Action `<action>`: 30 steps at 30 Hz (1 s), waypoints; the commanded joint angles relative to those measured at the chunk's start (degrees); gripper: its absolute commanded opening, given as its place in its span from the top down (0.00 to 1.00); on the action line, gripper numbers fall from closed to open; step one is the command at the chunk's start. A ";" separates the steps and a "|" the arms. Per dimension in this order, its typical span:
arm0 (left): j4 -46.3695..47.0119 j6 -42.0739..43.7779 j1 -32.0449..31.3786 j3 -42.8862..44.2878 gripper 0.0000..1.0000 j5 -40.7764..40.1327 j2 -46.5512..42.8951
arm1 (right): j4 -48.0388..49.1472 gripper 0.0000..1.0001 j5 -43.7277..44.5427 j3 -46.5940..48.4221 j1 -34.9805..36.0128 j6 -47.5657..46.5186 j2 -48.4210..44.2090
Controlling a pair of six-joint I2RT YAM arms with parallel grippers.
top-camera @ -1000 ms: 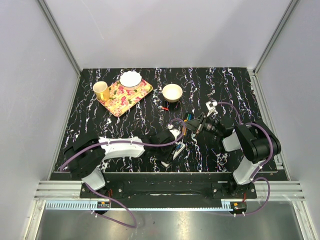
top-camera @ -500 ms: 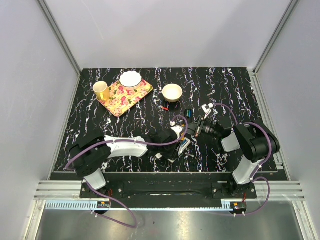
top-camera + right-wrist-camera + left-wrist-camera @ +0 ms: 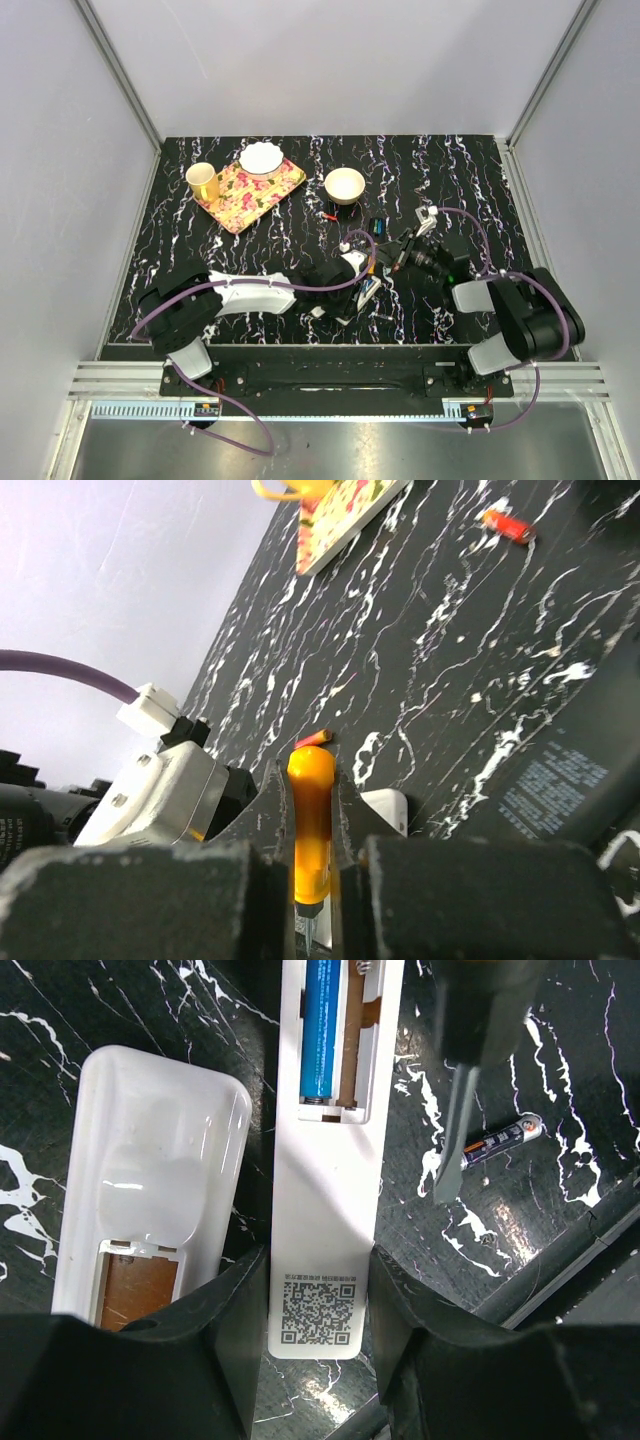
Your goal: Unload the batteries from the remote control
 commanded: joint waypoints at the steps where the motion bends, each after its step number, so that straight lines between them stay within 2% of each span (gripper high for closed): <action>1: -8.91 -1.66 0.26 -2.70 0.96 -4.03 3.36 | -7.92 1.00 8.61 -1.45 0.22 -4.96 -9.28; 2: -9.18 -2.36 0.09 -2.52 0.83 -3.77 3.09 | -12.38 1.00 9.23 -1.27 0.22 -6.62 -12.61; 5: -9.53 -3.33 -1.23 -2.08 0.52 -3.59 2.13 | -19.69 1.00 11.08 -0.22 0.14 -10.05 -18.06; 6: -9.88 -3.59 -1.84 -1.91 0.49 -3.60 2.12 | -21.02 1.00 11.87 -0.13 0.14 -10.76 -19.13; 15: -13.04 -8.42 -3.43 -0.50 0.47 -3.42 3.27 | -24.29 1.00 12.49 -1.09 0.14 -11.74 -23.01; 17: -13.75 -10.27 -3.69 -0.50 0.38 -2.89 3.09 | -24.02 1.00 12.40 -1.36 0.22 -11.56 -23.45; 20: -14.63 -12.03 -4.31 -0.85 0.34 -2.63 2.74 | -24.20 1.00 12.40 -1.62 0.14 -11.47 -23.80; 27: -11.38 -14.23 -7.20 -1.55 0.43 0.18 2.12 | -24.11 1.00 13.63 -2.33 0.14 -11.39 -24.77; 30: -10.94 -14.75 -8.09 -1.20 0.44 0.18 2.21 | -24.11 1.00 14.07 -2.50 0.14 -11.21 -24.94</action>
